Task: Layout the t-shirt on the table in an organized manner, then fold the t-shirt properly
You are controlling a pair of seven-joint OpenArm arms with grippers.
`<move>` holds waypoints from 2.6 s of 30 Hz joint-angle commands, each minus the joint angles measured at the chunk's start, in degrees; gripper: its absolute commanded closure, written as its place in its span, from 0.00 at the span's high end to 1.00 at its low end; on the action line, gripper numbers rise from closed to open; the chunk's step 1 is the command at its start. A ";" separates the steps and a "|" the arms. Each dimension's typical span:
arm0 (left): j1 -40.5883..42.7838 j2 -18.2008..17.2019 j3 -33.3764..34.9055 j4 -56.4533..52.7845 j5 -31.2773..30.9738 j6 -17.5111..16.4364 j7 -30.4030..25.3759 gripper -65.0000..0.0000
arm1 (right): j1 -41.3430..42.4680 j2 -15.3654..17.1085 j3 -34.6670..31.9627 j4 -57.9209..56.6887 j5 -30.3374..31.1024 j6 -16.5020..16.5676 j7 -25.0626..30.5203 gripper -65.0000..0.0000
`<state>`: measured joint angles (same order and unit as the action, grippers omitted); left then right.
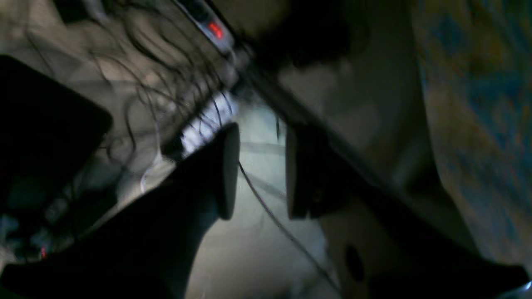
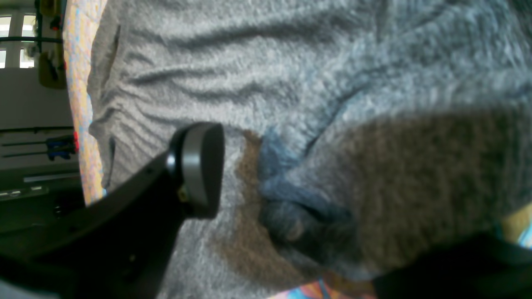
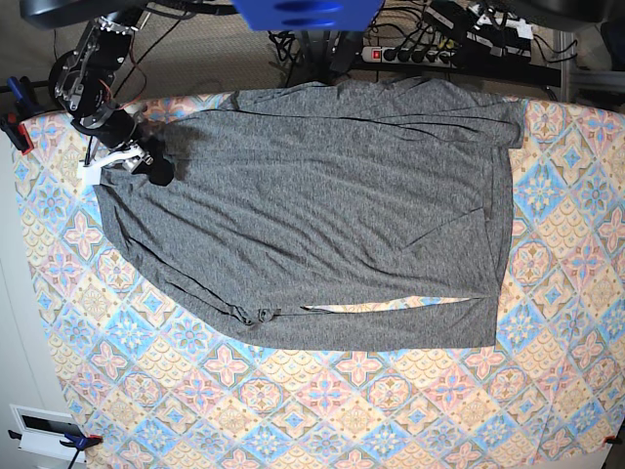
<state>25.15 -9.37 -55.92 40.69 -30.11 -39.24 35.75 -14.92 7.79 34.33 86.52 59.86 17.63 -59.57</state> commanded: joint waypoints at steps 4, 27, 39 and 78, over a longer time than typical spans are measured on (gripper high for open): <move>1.45 -0.35 -0.12 0.06 -0.27 -0.76 -5.20 0.29 | 0.02 0.87 0.18 0.64 0.50 0.44 0.01 0.53; -0.05 -7.56 18.16 0.41 10.64 -0.76 -31.75 0.29 | 0.46 0.96 -3.43 0.64 0.50 0.61 0.10 0.53; 0.57 -6.06 22.38 0.06 17.14 -0.76 -49.86 0.29 | 0.46 0.96 -3.43 0.64 0.50 0.61 0.10 0.53; 4.26 -2.11 22.65 10.79 32.35 -0.76 -63.92 0.39 | 0.54 0.78 -3.16 0.56 -6.01 0.61 0.19 0.53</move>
<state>28.95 -10.74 -33.15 50.74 3.01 -39.64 -26.89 -14.44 7.94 30.89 86.59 55.72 18.94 -59.33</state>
